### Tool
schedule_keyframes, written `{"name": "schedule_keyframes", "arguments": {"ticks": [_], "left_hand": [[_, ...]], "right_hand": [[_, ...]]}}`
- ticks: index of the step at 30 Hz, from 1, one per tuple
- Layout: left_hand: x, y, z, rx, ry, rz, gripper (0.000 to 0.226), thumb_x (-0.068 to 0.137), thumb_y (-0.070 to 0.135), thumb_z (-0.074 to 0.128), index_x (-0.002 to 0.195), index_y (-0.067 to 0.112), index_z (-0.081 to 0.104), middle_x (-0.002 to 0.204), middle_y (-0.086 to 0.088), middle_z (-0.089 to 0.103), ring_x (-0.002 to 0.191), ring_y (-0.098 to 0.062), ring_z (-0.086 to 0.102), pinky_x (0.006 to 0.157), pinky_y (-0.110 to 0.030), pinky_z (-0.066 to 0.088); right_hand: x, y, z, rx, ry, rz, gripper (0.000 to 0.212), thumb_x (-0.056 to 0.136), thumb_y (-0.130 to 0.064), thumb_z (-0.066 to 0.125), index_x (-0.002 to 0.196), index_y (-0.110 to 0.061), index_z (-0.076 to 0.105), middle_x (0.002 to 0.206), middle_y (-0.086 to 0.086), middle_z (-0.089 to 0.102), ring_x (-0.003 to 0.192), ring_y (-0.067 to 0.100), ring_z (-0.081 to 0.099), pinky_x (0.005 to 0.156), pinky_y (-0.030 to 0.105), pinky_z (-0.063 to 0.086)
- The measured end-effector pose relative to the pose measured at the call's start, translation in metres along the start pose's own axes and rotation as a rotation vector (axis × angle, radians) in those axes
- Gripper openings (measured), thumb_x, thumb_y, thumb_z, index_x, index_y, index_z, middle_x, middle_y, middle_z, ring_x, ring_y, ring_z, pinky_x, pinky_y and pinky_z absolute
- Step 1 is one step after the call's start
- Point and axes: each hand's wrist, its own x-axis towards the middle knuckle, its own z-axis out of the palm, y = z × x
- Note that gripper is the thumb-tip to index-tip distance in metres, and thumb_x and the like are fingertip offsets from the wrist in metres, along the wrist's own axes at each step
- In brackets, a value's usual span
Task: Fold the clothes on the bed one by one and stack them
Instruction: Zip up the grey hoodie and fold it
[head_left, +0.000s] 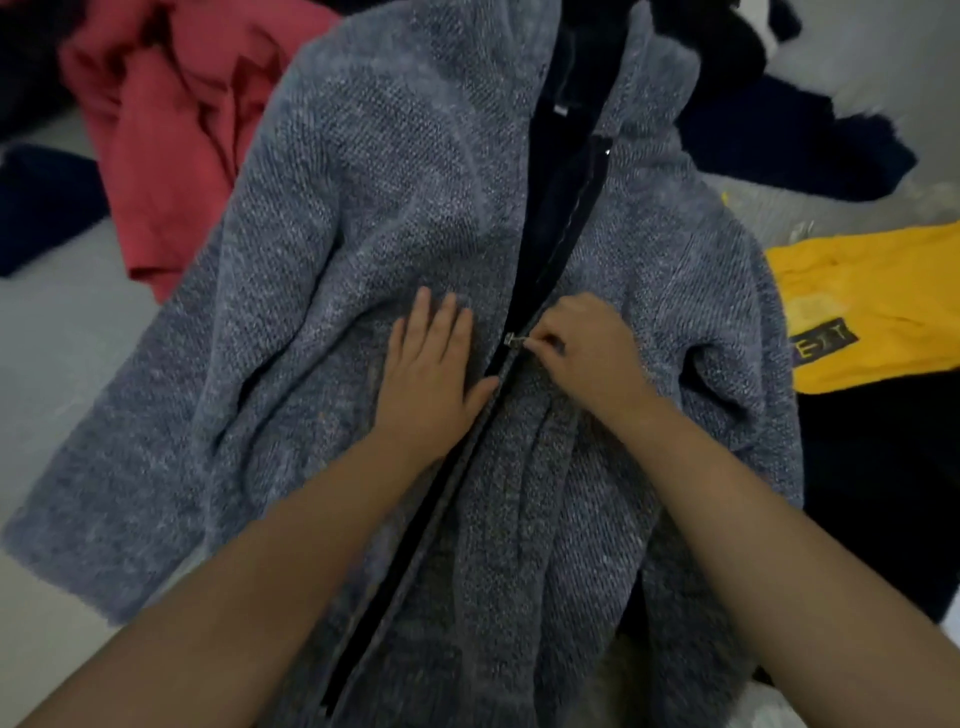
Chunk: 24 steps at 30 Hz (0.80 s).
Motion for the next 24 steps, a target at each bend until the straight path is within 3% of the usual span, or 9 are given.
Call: {"name": "schedule_keyframes", "arguments": {"ticks": [2, 4, 6, 12, 16, 17, 19, 20, 24], "left_hand": [[0.024, -0.003, 0.003, 0.017, -0.032, -0.012, 0.091, 0.078, 0.064, 0.009, 0.145, 0.003, 0.009, 0.154, -0.012, 0.003, 0.139, -0.023, -0.010, 0.109, -0.037, -0.011], [0.031, -0.012, 0.017, 0.069, -0.029, -0.016, 0.097, 0.075, 0.071, -0.006, 0.144, 0.003, 0.003, 0.153, -0.008, -0.003, 0.141, -0.023, -0.007, 0.107, -0.032, -0.016], [0.028, -0.017, 0.026, 0.097, 0.011, 0.001, 0.091, 0.084, 0.066, -0.006, 0.141, -0.002, 0.016, 0.150, -0.015, 0.015, 0.138, -0.031, 0.015, 0.108, -0.036, -0.006], [0.026, -0.024, 0.037, 0.102, -0.132, 0.037, 0.073, 0.096, 0.050, 0.005, 0.134, -0.006, 0.032, 0.139, -0.017, 0.039, 0.128, -0.035, 0.037, 0.104, -0.042, 0.013], [0.028, -0.026, 0.033, 0.072, -0.198, 0.019, 0.086, 0.080, 0.064, -0.019, 0.140, 0.006, 0.000, 0.148, -0.009, 0.001, 0.139, -0.025, 0.010, 0.110, -0.036, -0.007], [0.030, -0.025, 0.028, 0.057, -0.183, 0.025, 0.090, 0.079, 0.066, -0.016, 0.142, 0.005, 0.004, 0.150, -0.009, 0.006, 0.140, -0.024, 0.014, 0.112, -0.041, 0.002], [0.038, -0.021, 0.013, -0.072, -0.026, 0.118, 0.078, 0.090, 0.059, 0.011, 0.136, 0.001, 0.036, 0.137, -0.018, 0.044, 0.127, -0.026, 0.036, 0.102, -0.044, 0.034], [0.045, -0.018, 0.009, -0.144, 0.100, 0.182, 0.069, 0.094, 0.053, 0.021, 0.130, -0.003, 0.041, 0.127, -0.022, 0.053, 0.120, -0.027, 0.038, 0.100, -0.040, 0.037], [0.100, -0.009, -0.011, -0.147, 0.223, 0.174, 0.079, 0.091, 0.056, 0.026, 0.138, -0.007, 0.024, 0.142, -0.028, 0.032, 0.135, -0.032, 0.019, 0.111, -0.034, 0.011]], "right_hand": [[0.003, 0.005, 0.003, -0.046, 0.018, -0.051, 0.014, 0.064, -0.015, 0.067, 0.058, -0.006, 0.058, 0.057, 0.008, 0.057, 0.057, 0.026, 0.057, 0.056, 0.029, 0.045], [0.005, 0.007, 0.005, -0.057, 0.040, -0.044, 0.015, 0.064, -0.015, 0.067, 0.057, -0.007, 0.055, 0.058, 0.007, 0.057, 0.057, 0.024, 0.057, 0.057, 0.030, 0.044], [0.007, 0.007, 0.008, -0.105, 0.053, -0.041, 0.015, 0.064, -0.016, 0.066, 0.058, -0.008, 0.055, 0.058, 0.005, 0.057, 0.058, 0.023, 0.057, 0.060, 0.029, 0.041], [0.048, 0.026, -0.013, -0.221, 0.190, 0.199, 0.018, 0.066, -0.013, 0.067, 0.057, -0.004, 0.055, 0.058, 0.009, 0.057, 0.057, 0.028, 0.058, 0.058, 0.036, 0.044], [0.075, 0.036, -0.022, -0.203, 0.171, 0.140, 0.018, 0.069, -0.013, 0.069, 0.060, -0.003, 0.056, 0.062, 0.011, 0.059, 0.062, 0.031, 0.058, 0.062, 0.038, 0.042], [0.078, 0.037, -0.022, -0.188, 0.151, 0.128, 0.018, 0.070, -0.014, 0.068, 0.061, -0.004, 0.057, 0.063, 0.011, 0.059, 0.064, 0.031, 0.058, 0.064, 0.036, 0.039], [0.082, 0.040, -0.025, -0.136, 0.117, 0.149, 0.018, 0.075, -0.016, 0.067, 0.065, -0.003, 0.059, 0.068, 0.010, 0.061, 0.072, 0.031, 0.057, 0.069, 0.033, 0.032], [0.085, 0.042, -0.026, -0.090, 0.087, 0.176, 0.019, 0.079, -0.017, 0.066, 0.068, -0.002, 0.061, 0.072, 0.010, 0.061, 0.077, 0.029, 0.056, 0.072, 0.031, 0.030], [0.092, 0.049, -0.034, 0.146, 0.072, 0.243, 0.017, 0.081, -0.014, 0.067, 0.074, 0.002, 0.064, 0.075, 0.005, 0.055, 0.078, 0.016, 0.046, 0.069, 0.018, 0.028]]}}
